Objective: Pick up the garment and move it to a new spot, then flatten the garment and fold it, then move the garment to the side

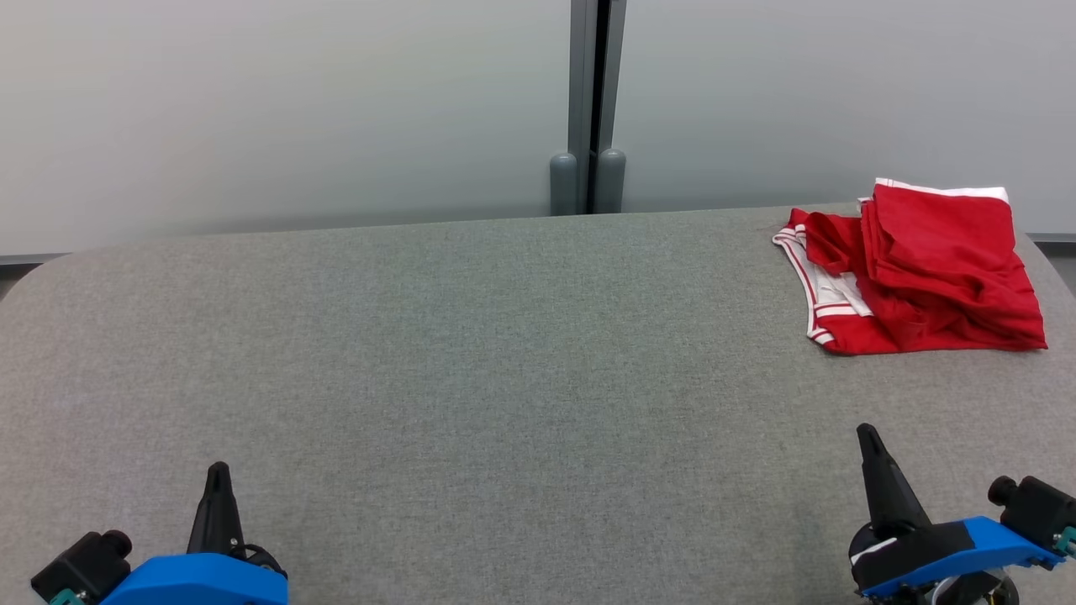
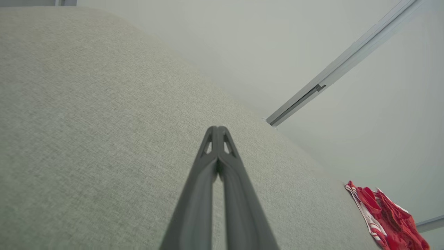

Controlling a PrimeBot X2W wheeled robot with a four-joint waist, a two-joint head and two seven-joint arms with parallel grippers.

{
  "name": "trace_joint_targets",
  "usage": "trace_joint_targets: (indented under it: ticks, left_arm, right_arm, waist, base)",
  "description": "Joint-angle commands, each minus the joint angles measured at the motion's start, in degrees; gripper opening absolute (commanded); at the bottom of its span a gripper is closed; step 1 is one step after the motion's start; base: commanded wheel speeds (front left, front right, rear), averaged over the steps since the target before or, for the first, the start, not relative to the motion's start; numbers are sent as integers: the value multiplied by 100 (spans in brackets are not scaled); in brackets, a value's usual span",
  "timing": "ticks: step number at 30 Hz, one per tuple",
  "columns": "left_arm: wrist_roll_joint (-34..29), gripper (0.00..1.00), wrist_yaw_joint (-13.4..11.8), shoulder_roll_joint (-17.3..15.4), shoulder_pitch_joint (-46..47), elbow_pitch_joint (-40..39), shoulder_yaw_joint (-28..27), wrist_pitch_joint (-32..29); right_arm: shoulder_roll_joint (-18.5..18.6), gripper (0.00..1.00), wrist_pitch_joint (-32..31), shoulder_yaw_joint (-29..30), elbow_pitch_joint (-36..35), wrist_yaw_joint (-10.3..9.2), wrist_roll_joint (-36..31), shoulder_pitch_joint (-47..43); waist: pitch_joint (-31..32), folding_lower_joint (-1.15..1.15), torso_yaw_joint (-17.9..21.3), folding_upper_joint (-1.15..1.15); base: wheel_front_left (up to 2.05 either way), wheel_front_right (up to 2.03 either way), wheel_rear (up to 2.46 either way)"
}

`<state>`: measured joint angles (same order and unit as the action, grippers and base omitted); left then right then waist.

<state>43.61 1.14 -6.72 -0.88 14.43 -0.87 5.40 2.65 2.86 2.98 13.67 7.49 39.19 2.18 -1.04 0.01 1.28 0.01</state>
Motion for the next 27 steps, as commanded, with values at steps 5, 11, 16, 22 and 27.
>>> trace_joint_targets:
  ticks: [5,11,16,22,27]
  left_arm:
    - [516,0,98,26,222,-78,-74,-123]
    - [876,0,144,54,259,-77,-120,-215]
    - [1217,0,185,79,310,-76,-160,-296]
    - [1605,0,237,112,348,-74,-197,-396]
    - [1909,0,273,139,396,-73,-236,-473]
  right_arm:
    - [25,0,-112,57,-60,0,583,188]
    - [26,0,-180,82,-54,0,973,213]
    - [26,0,-245,107,-47,0,1344,226]
    - [28,0,-325,136,-39,0,1764,255]
    - [28,0,-380,159,-32,1,2095,276]
  waist:
    - [5,0,-8,-1]
    - [10,0,-15,-1]
    - [15,0,-22,-1]
    - [20,0,-30,-1]
    - [25,0,-37,-1]
  base:
    - [0,0,0]
    - [0,0,0]
    - [0,0,0]
    - [0,0,0]
    - [0,0,0]
